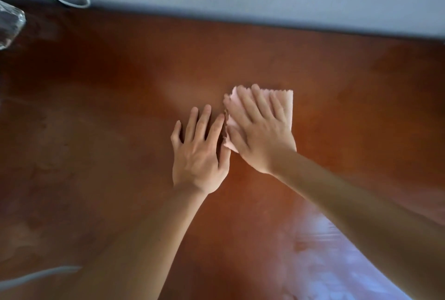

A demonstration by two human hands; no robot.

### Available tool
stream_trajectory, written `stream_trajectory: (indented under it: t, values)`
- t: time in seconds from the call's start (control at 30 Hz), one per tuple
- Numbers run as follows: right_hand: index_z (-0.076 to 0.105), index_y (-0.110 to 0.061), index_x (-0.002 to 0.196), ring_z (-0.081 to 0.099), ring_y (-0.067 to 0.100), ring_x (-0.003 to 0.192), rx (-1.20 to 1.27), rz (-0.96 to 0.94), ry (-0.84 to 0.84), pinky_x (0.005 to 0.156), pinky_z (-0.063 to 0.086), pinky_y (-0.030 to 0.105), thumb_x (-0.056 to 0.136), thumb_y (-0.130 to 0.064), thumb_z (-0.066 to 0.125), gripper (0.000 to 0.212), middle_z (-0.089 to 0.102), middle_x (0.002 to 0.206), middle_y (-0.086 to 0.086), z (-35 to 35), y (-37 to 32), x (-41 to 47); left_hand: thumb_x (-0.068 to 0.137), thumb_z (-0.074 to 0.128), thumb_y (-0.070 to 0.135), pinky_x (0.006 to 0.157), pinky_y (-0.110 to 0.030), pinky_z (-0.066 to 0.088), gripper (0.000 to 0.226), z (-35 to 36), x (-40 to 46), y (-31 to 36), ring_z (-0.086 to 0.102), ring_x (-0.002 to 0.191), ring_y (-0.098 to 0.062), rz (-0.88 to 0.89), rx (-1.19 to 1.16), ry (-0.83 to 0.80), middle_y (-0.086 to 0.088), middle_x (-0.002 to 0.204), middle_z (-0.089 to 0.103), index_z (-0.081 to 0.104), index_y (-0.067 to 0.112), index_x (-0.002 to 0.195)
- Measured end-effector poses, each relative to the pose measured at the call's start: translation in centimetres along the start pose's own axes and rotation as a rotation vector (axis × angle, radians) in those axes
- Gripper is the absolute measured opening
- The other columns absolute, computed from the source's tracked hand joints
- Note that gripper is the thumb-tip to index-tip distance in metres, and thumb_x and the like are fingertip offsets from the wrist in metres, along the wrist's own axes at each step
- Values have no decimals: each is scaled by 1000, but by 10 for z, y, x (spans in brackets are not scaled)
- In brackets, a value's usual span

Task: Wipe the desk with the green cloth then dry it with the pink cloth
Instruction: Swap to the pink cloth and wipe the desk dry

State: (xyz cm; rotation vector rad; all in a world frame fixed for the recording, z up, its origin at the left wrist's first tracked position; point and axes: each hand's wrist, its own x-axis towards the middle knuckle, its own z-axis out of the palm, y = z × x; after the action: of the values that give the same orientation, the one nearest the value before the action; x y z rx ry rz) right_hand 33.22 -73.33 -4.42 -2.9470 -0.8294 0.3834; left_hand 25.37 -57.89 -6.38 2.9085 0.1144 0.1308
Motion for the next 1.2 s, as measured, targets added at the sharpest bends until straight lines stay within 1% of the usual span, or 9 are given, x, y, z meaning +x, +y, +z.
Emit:
stream_trajectory:
  t: [0.1, 0.17, 0.3, 0.43, 0.63, 0.73, 0.87, 1.0, 1.2]
  values:
    - [12, -33, 164, -1, 27, 159, -3, -99, -58, 127, -5, 49, 102, -57, 5, 66, 7, 172, 2, -3, 8, -2, 105, 37, 40, 121, -55, 17, 48, 0, 1, 0, 29, 152, -29, -6, -15, 12, -8, 161, 39, 47, 23, 148]
    - [7, -35, 164, -3, 26, 159, -35, -106, -57, 127, -6, 50, 101, -57, 3, 67, 4, 172, 1, -7, 23, 12, 103, 37, 39, 121, -55, 18, 49, 0, 1, 1, 29, 152, -29, -2, -15, 10, -8, 161, 40, 48, 21, 148]
    - [4, -35, 164, -3, 27, 159, -36, 59, 21, 127, -3, 49, 103, -54, 3, 64, 3, 173, 1, -25, 60, 71, 101, 39, 38, 121, -55, 17, 50, 1, 1, 1, 29, 152, -30, 1, -9, 11, -8, 161, 39, 49, 22, 147]
    - [10, -35, 163, -3, 25, 159, 50, 246, 74, 127, -4, 49, 106, -51, 10, 59, 3, 173, -2, -36, 60, 113, 100, 42, 38, 120, -55, 18, 49, 4, 1, -1, 31, 151, -30, 9, -5, 34, -9, 160, 41, 49, 22, 146]
    - [5, -30, 165, -2, 29, 159, 7, 25, 31, 127, 0, 52, 102, -51, 1, 66, 5, 173, 4, -17, 27, 49, 100, 41, 39, 121, -55, 17, 50, 7, 1, -2, 29, 152, -28, 8, 0, 47, -8, 160, 40, 46, 23, 146]
    - [8, -33, 164, -1, 27, 159, 5, -31, -10, 127, -7, 49, 102, -54, 4, 66, 6, 173, 1, -7, 38, 2, 100, 40, 39, 121, -54, 16, 49, 6, 0, -2, 27, 153, -28, 9, 2, 41, -7, 161, 39, 46, 23, 147]
    - [4, -36, 164, -3, 26, 159, -18, 84, 2, 126, -7, 47, 101, -55, 1, 66, 3, 173, 0, -15, 81, 9, 100, 39, 39, 121, -54, 15, 50, 5, 0, -2, 27, 153, -28, 2, -4, 34, -7, 161, 39, 45, 23, 147]
    - [10, -37, 163, -2, 25, 159, 50, 271, 83, 127, -4, 47, 103, -53, 8, 62, 5, 173, -1, -29, 105, 60, 100, 40, 39, 120, -55, 16, 49, 6, 1, -2, 29, 152, -28, 3, -5, 51, -8, 160, 40, 47, 23, 146]
    - [10, -34, 164, -3, 27, 159, 81, 249, 78, 126, -4, 49, 105, -51, 9, 61, 5, 173, 0, -30, 89, 60, 101, 39, 39, 120, -55, 14, 50, 3, 0, 1, 26, 153, -29, -8, 11, -3, -9, 161, 38, 46, 21, 147]
